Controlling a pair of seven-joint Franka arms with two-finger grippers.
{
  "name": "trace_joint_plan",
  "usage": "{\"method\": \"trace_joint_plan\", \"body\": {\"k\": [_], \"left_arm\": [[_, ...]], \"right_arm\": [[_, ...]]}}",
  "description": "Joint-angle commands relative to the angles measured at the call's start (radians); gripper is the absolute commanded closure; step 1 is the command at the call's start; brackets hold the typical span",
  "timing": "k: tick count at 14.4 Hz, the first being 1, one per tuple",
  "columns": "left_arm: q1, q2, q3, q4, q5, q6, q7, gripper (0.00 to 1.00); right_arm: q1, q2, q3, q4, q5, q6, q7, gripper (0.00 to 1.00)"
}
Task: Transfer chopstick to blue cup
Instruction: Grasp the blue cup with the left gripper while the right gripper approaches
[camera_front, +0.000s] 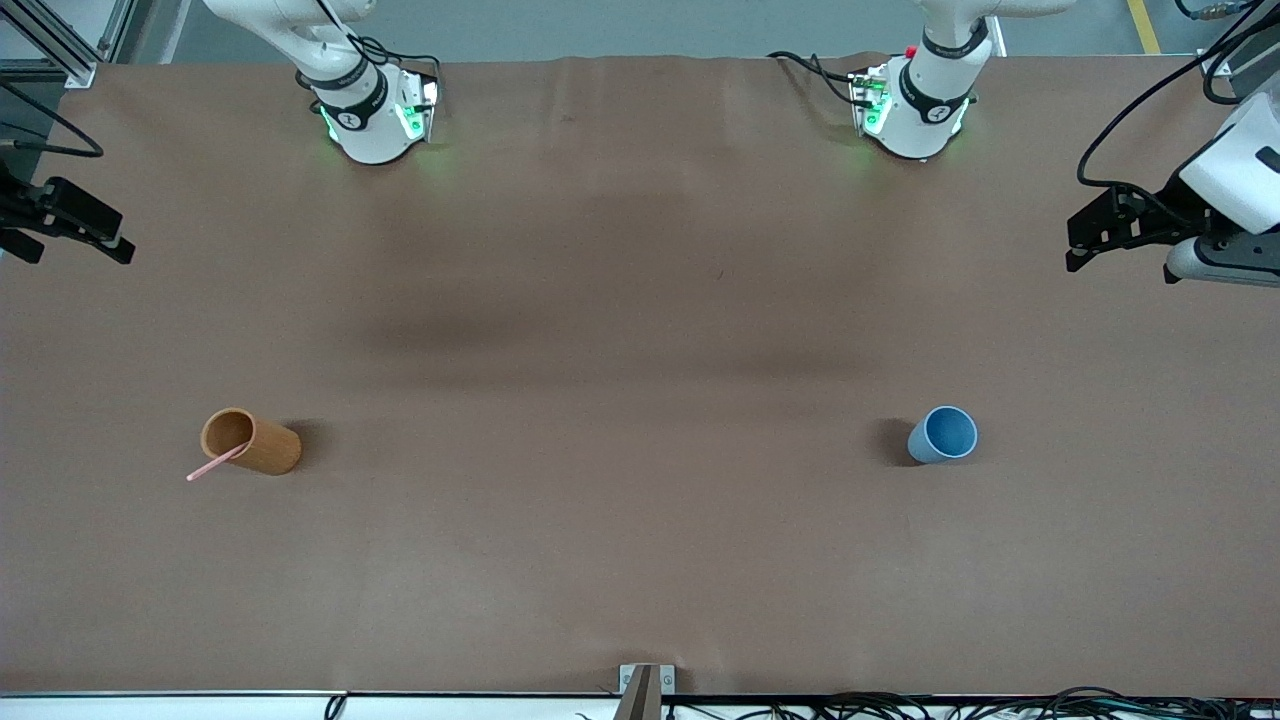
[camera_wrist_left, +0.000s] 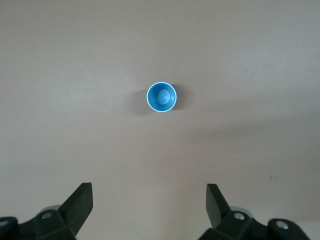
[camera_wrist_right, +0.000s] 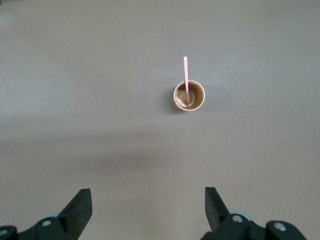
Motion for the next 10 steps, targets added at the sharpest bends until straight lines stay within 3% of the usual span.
{"method": "trace_joint_plan", "body": {"k": [1, 5, 10], "left_arm": [[-0.007, 0.012, 0.007, 0.032, 0.003, -0.024, 0.008, 0.00], [-0.007, 0.022, 0.007, 0.030, -0.001, -0.022, -0.012, 0.00], [0.011, 0.214, 0.055, 0.020, -0.039, 0.108, -0.022, 0.00]], "right_arm": [[-0.002, -0.004, -0.001, 0.001, 0.015, -0.004, 0.003, 0.00], [-0.007, -0.006, 0.002, 0.005, 0.017, -0.004, 0.005, 0.00], [-0.002, -0.006, 0.005, 0.005, 0.008, -0.005, 0.003, 0.00]]}}
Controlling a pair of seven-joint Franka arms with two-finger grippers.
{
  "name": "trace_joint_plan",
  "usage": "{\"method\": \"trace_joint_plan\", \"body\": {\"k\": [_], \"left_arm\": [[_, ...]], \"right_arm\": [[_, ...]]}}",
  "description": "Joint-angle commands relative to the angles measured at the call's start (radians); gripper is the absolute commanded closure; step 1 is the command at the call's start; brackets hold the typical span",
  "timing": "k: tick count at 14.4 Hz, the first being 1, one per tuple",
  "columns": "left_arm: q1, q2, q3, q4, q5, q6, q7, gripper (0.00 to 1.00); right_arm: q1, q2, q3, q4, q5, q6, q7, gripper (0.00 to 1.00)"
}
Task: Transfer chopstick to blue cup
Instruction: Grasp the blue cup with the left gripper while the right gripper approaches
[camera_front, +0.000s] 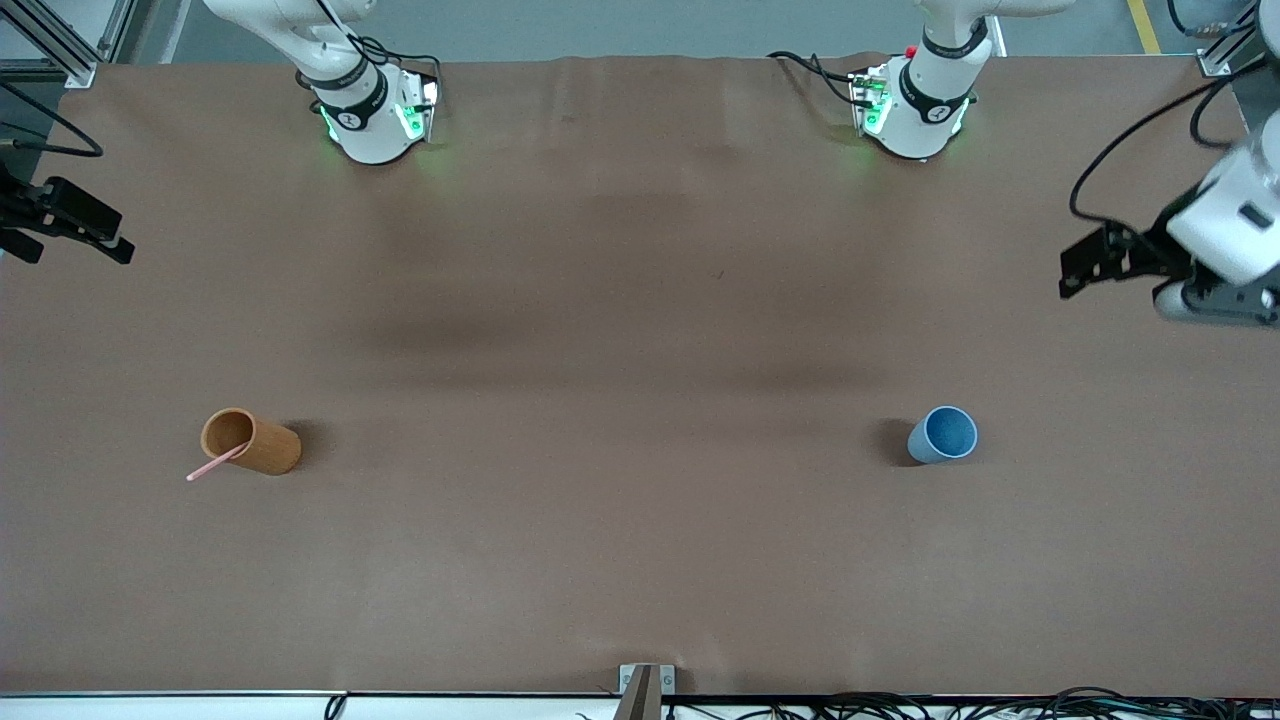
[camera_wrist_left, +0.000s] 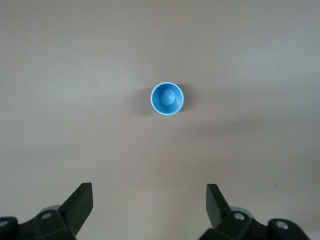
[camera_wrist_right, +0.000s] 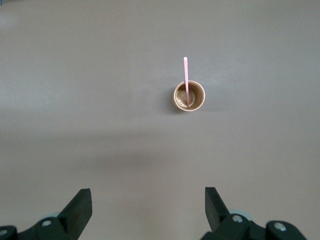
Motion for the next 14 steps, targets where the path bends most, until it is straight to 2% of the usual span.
{"method": "trace_joint_plan", "body": {"k": [1, 7, 9, 11, 12, 13, 14], "left_arm": [[0.005, 0.163, 0.035, 0.014, -0.041, 0.096, 0.001, 0.00], [-0.006, 0.292, 0.034, -0.217, -0.045, 0.450, -0.002, 0.00], [-0.002, 0.328, 0.034, -0.268, -0.045, 0.542, -0.002, 0.00], [-0.001, 0.366, 0.034, -0.281, -0.045, 0.587, -0.002, 0.00], [-0.003, 0.375, 0.034, -0.290, -0.045, 0.589, -0.002, 0.03], [0.000, 0.378, 0.034, -0.297, -0.045, 0.593, -0.002, 0.11], [0.000, 0.389, 0.034, -0.302, -0.045, 0.601, -0.005, 0.26]], "right_arm": [[-0.001, -0.006, 0.004, 0.004, 0.006, -0.005, 0.004, 0.00], [-0.001, 0.013, 0.004, -0.007, 0.004, 0.010, -0.010, 0.00], [-0.005, 0.048, 0.000, -0.009, 0.015, 0.051, -0.009, 0.02], [-0.007, 0.080, -0.009, -0.010, 0.009, 0.099, -0.006, 0.02], [-0.007, 0.109, -0.017, -0.010, 0.003, 0.106, -0.003, 0.03], [-0.007, 0.149, -0.029, -0.010, 0.004, 0.125, -0.003, 0.03], [-0.007, 0.183, -0.037, -0.009, 0.006, 0.161, -0.001, 0.03]]}}
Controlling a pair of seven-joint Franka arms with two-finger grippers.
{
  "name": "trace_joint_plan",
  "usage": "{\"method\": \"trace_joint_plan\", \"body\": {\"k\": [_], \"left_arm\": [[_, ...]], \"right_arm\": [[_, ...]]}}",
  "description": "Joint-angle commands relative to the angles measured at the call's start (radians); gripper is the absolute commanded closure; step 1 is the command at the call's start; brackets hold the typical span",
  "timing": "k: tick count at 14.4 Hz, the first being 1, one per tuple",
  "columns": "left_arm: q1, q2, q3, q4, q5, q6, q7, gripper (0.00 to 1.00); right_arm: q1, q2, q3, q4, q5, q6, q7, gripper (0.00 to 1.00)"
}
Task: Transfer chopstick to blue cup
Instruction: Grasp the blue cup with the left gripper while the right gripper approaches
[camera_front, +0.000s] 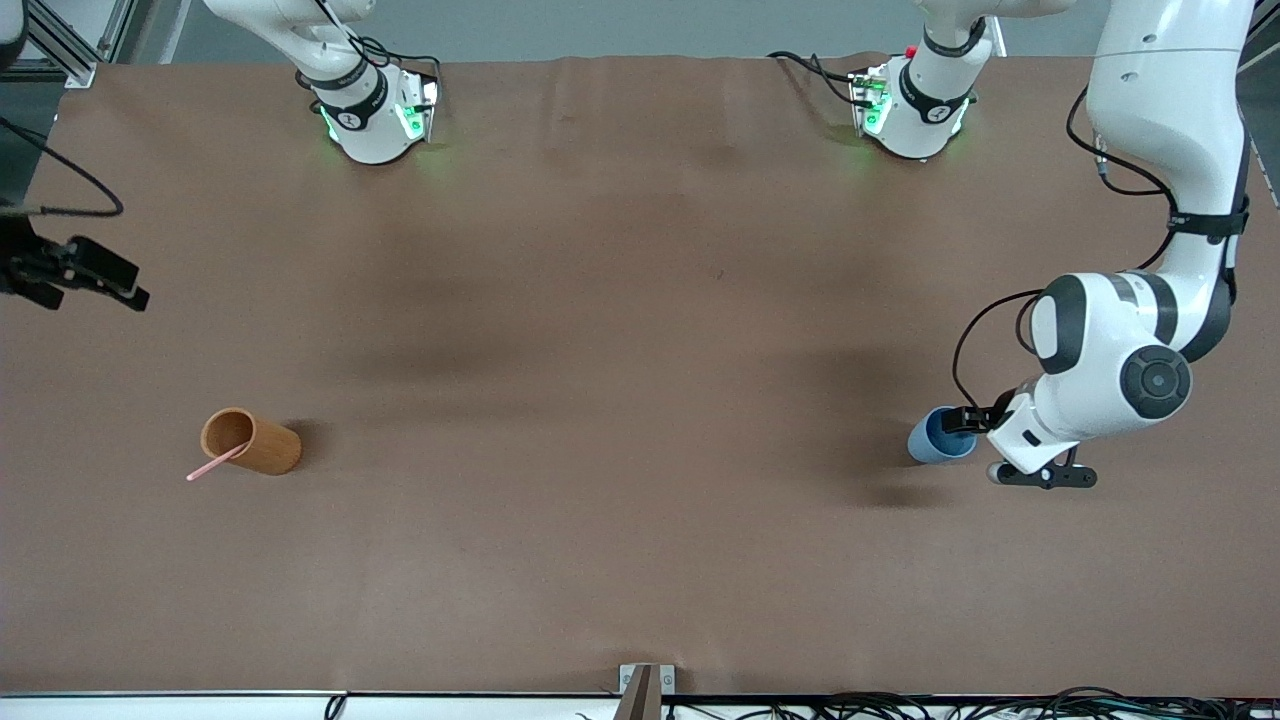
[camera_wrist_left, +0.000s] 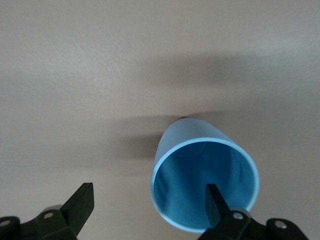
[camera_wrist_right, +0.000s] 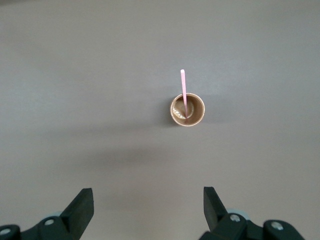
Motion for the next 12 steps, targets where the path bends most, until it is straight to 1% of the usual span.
{"method": "trace_joint_plan", "body": {"k": [1, 2, 3, 4, 5, 7, 8, 9, 10, 11, 12], "left_arm": [[-0.003, 0.000, 0.002, -0.026, -0.015, 0.036, -0.008, 0.48], [-0.003, 0.008, 0.002, -0.031, -0.019, 0.051, -0.010, 0.75], [-0.005, 0.010, 0.002, -0.031, -0.019, 0.053, -0.005, 0.90], [-0.008, 0.008, 0.002, -0.029, -0.018, 0.053, 0.001, 0.99], [-0.011, 0.010, 0.002, -0.028, -0.018, 0.053, 0.001, 1.00], [-0.014, 0.002, 0.002, -0.023, -0.007, 0.050, 0.007, 1.00], [-0.016, -0.004, 0.001, -0.014, -0.007, 0.044, 0.006, 1.00], [-0.022, -0.012, -0.002, 0.015, -0.007, 0.035, -0.005, 1.00], [-0.034, -0.012, -0.002, 0.039, -0.009, 0.007, -0.017, 1.00], [-0.048, -0.013, -0.004, 0.073, -0.007, -0.028, -0.060, 1.00], [-0.065, -0.015, -0.010, 0.119, -0.007, -0.081, -0.118, 1.00]], "right_arm": [[-0.007, 0.097, -0.017, 0.006, 0.005, 0.102, -0.005, 0.02], [-0.007, 0.137, -0.017, 0.011, 0.002, 0.151, -0.008, 0.01], [-0.007, 0.174, -0.019, 0.018, -0.001, 0.184, -0.009, 0.01], [-0.007, 0.220, -0.031, 0.046, -0.003, 0.213, -0.009, 0.02], [-0.007, 0.275, -0.044, 0.086, -0.003, 0.224, -0.012, 0.02], [-0.007, 0.390, -0.066, 0.201, -0.003, 0.222, -0.058, 0.09], [-0.007, 0.430, -0.075, 0.236, -0.003, 0.221, -0.069, 0.11], [-0.005, 0.446, -0.075, 0.241, 0.000, 0.224, -0.065, 0.17], [-0.005, 0.458, -0.077, 0.239, 0.003, 0.227, -0.062, 0.18], [-0.002, 0.476, -0.077, 0.241, 0.003, 0.228, -0.060, 0.23], [0.001, 0.484, -0.077, 0.241, 0.003, 0.230, -0.057, 0.24]]}}
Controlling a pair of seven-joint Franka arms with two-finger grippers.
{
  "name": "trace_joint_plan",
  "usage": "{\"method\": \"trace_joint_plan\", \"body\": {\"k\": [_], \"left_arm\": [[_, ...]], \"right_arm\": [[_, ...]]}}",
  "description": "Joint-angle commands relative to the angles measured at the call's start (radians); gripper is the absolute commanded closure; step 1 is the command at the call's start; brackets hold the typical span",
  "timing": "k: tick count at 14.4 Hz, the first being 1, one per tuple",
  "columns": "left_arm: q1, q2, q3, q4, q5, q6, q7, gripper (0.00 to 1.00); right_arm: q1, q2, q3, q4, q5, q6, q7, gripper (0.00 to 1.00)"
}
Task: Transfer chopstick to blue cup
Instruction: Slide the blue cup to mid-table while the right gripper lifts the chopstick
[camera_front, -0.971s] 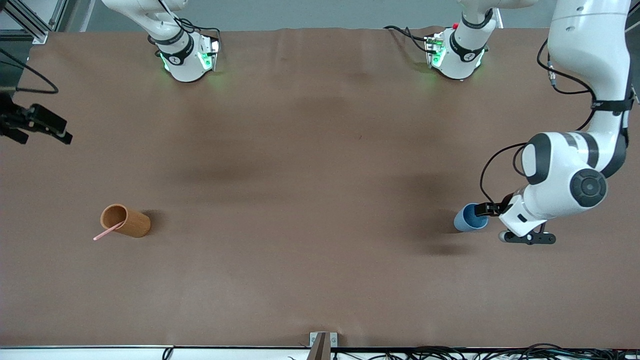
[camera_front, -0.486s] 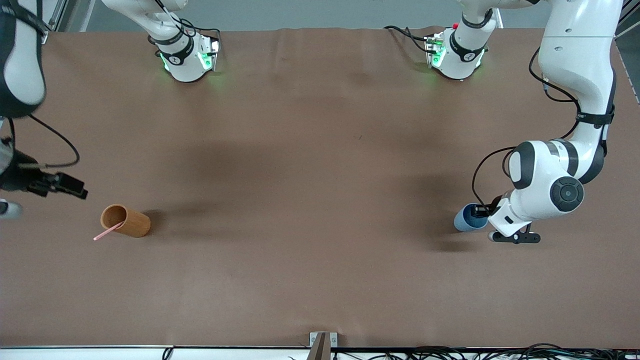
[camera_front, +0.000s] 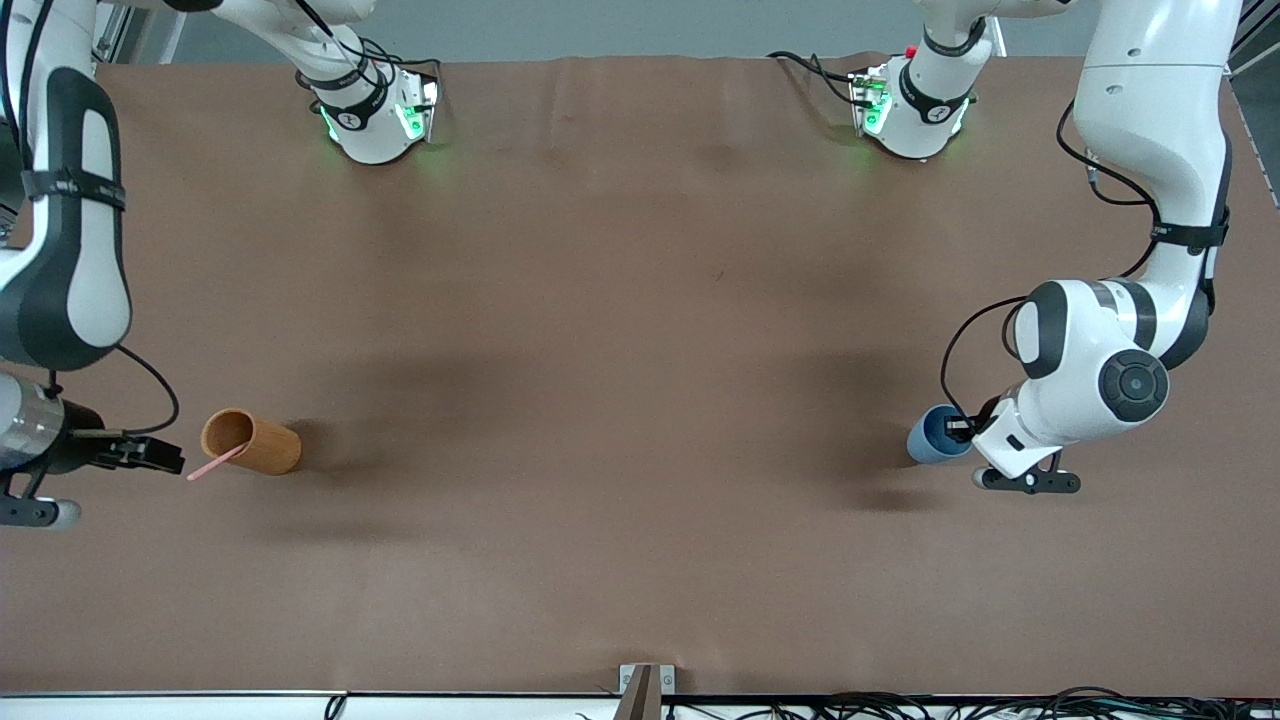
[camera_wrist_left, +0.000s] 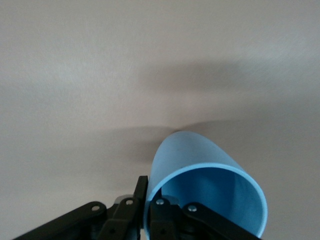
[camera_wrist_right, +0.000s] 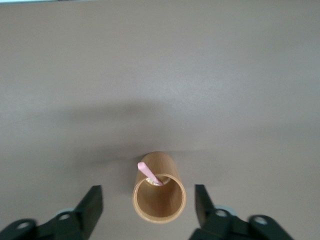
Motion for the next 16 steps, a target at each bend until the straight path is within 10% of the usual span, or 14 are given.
{"method": "trace_joint_plan", "body": {"k": [1, 6, 16], "left_arm": [[-0.050, -0.017, -0.028, 0.109, -0.006, -0.137, -0.146, 1.00], [-0.089, 0.002, -0.252, 0.170, 0.010, -0.160, -0.649, 1.00], [-0.329, 0.138, -0.278, 0.215, 0.061, -0.024, -1.050, 1.00]], "right_arm": [[0.003, 0.043, -0.002, 0.039, 0.006, -0.016, -0.007, 0.27], [-0.002, 0.082, -0.003, 0.030, 0.009, 0.045, -0.010, 0.47], [0.003, 0.080, -0.005, -0.001, 0.018, 0.035, -0.016, 0.81]]}}
